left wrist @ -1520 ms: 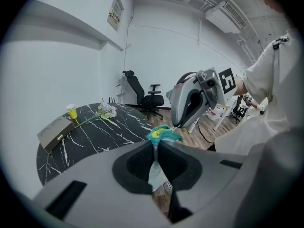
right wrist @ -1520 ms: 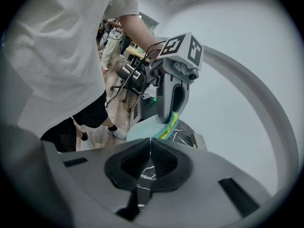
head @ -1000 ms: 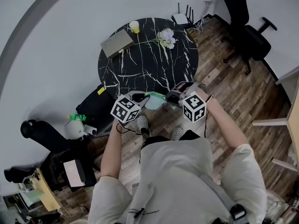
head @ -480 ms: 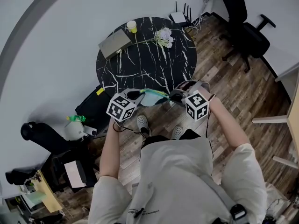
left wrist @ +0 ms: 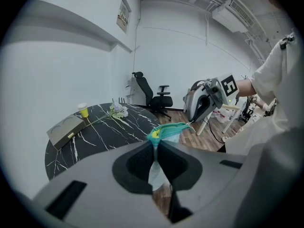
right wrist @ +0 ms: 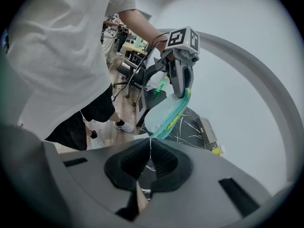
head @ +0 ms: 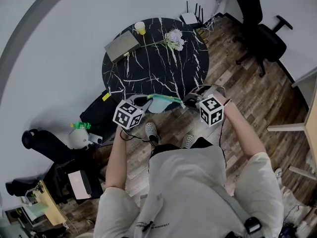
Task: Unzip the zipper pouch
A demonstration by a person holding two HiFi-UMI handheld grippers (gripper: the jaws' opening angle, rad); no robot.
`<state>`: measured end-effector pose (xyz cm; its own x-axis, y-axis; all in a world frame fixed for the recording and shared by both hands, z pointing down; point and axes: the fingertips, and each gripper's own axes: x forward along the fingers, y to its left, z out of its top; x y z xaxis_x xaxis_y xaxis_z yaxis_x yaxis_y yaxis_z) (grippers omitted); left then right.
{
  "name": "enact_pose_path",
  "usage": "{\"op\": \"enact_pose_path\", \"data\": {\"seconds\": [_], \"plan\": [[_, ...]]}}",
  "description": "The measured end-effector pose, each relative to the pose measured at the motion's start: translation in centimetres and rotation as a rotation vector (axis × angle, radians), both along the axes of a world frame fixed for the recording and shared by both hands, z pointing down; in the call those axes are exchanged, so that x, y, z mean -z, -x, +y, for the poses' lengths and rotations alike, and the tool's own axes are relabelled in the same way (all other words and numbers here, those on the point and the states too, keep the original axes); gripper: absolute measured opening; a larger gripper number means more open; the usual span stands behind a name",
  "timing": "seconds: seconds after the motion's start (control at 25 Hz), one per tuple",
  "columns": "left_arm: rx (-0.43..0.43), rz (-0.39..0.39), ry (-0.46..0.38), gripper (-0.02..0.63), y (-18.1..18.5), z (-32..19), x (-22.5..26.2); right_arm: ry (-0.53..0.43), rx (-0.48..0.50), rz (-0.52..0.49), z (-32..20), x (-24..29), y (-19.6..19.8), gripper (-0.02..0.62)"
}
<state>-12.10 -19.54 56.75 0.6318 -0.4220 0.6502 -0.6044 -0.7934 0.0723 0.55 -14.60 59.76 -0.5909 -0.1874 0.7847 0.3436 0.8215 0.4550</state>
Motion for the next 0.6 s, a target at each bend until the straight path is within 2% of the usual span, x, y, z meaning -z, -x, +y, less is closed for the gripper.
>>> {"op": "enact_pose_path", "data": {"seconds": [0.16, 0.24, 0.4, 0.6], "plan": [[0.006, 0.000, -0.008, 0.038, -0.4, 0.1, -0.1, -0.004, -0.057, 0.007, -0.8, -0.5, -0.3, 0.015], [0.023, 0.002, -0.013, 0.038, -0.4, 0.0, -0.1, -0.003, -0.140, -0.008, -1.7, -0.7, -0.2, 0.014], [0.055, 0.015, -0.018, 0.038, -0.2, -0.3, -0.1, 0.063, -0.312, -0.062, -3.0, -1.0, -0.2, 0.020], [0.106, 0.032, -0.037, 0.038, 0.1, -0.7, 0.4, 0.106, -0.443, -0.112, -4.0, -1.8, -0.5, 0.041]]}}
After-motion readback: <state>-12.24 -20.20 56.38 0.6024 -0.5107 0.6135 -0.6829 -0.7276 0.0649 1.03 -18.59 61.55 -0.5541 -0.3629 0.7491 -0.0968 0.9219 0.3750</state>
